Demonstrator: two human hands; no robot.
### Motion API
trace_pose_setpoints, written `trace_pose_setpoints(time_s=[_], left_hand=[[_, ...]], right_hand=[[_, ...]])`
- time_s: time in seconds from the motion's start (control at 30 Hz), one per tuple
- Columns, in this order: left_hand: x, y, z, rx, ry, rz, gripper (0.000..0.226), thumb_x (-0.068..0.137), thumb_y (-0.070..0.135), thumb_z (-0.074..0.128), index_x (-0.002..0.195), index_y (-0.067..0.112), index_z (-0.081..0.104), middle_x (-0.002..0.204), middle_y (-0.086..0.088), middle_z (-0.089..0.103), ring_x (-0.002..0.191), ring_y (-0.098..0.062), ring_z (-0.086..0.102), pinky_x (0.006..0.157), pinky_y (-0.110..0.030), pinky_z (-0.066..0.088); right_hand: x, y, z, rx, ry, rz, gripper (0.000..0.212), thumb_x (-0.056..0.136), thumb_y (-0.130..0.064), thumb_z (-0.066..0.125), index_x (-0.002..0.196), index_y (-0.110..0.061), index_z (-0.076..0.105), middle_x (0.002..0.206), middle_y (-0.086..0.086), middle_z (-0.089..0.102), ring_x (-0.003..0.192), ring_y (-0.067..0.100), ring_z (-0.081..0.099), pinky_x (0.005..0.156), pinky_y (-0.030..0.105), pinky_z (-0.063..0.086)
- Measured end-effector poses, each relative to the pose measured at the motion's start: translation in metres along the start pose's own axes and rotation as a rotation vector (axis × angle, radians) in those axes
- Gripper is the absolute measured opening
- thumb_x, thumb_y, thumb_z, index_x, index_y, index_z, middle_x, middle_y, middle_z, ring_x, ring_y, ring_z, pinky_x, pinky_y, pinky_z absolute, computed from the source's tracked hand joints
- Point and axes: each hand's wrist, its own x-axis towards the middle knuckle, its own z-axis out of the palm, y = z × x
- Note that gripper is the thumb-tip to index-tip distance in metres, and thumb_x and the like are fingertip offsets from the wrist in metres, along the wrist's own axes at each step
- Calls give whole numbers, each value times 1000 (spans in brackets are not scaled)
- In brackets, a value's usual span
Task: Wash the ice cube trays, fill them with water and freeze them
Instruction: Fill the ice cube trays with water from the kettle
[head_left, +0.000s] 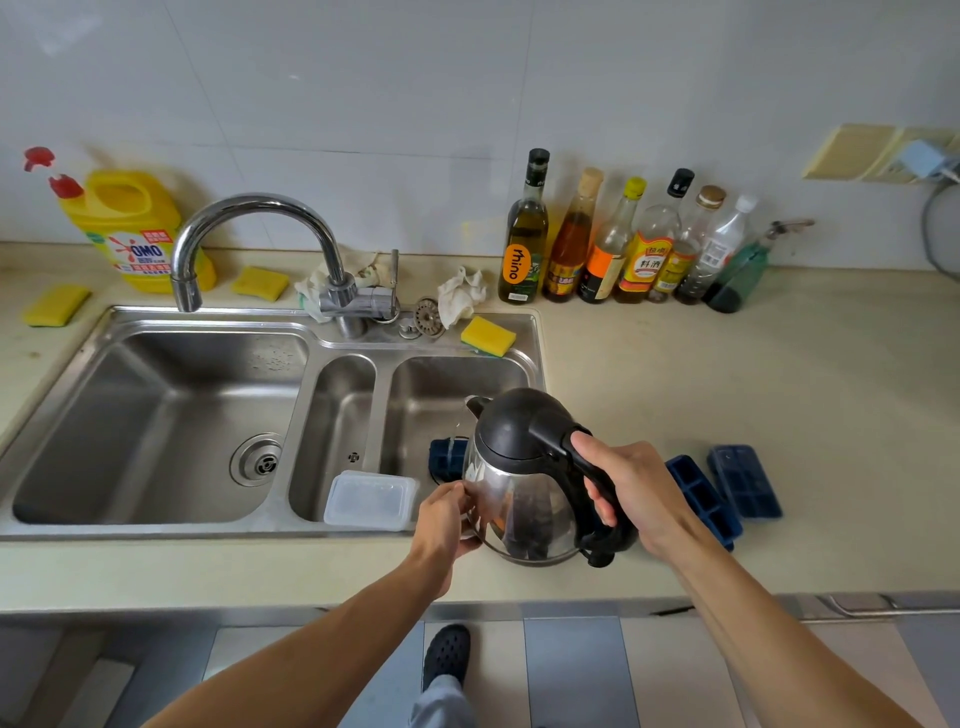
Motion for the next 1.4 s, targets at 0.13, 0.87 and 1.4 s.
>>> trace_pose_setpoints(time_s=[0.13,0.87,1.4], left_hand=[[1,2,1,15,-11,7,22,103,20,45,104,12,66,101,-15,67,95,-30,62,77,-39,55],[17,16,13,62,-72,-1,29,103,21,43,106,14,71,106,-18,71,99,-33,66,71,-38,58],[23,17,9,41,-72,-12,29,103,21,43,104,17,72,105,-14,73,101,-33,66,69,-36,57]], right_hand=[[-1,-1,-1,-2,10,3,52,93,-45,67,49,-17,64,52,4,56,44,17,48,50,29,42],[10,-3,-9,5,86,26,54,68,-66,66,49,-16,62,51,7,55,43,20,47,49,28,43],[20,0,-7,1,80,25,56,66,-68,68,49,-16,63,51,9,54,43,20,47,49,28,43]])
